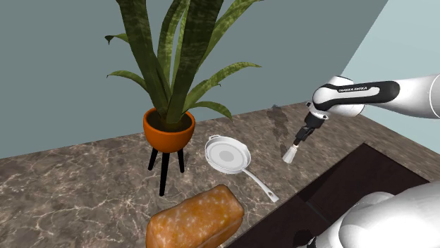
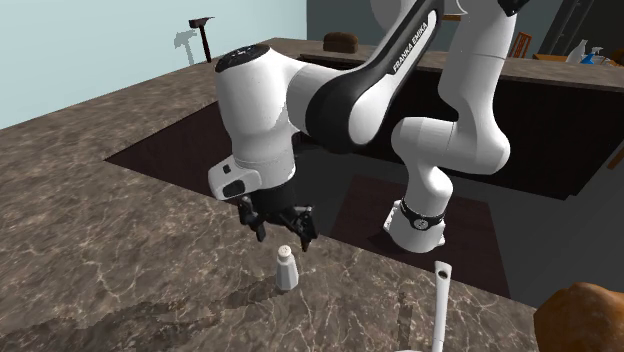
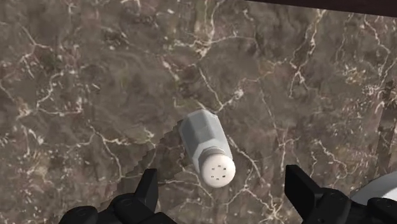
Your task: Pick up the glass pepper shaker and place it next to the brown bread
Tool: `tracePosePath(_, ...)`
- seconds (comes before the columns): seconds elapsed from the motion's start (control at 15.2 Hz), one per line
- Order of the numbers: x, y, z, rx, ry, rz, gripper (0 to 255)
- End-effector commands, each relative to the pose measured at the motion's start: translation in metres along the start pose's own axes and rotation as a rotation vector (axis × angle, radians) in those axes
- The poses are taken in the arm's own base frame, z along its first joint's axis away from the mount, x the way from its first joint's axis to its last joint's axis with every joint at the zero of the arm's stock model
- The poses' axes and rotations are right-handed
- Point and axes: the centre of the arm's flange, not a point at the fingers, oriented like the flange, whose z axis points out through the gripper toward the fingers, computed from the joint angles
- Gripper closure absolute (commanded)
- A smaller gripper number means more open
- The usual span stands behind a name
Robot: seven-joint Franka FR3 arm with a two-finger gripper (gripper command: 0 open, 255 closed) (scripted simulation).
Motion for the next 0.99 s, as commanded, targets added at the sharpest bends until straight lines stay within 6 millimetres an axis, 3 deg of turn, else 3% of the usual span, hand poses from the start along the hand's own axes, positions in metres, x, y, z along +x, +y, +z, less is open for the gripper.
tracePosePath(0.0,0.001,0.004,0.010,0.000,0.000,0.000,0)
tracePosePath(0.33,0.001,0.004,0.035,0.000,0.000,0.000,0)
tracePosePath(0.79,0.001,0.004,0.035,0.000,0.000,0.000,0)
tracePosePath(0.86,0.001,0.004,0.035,0.000,0.000,0.000,255)
tracePosePath(0.92,0.001,0.004,0.035,0.000,0.000,0.000,255)
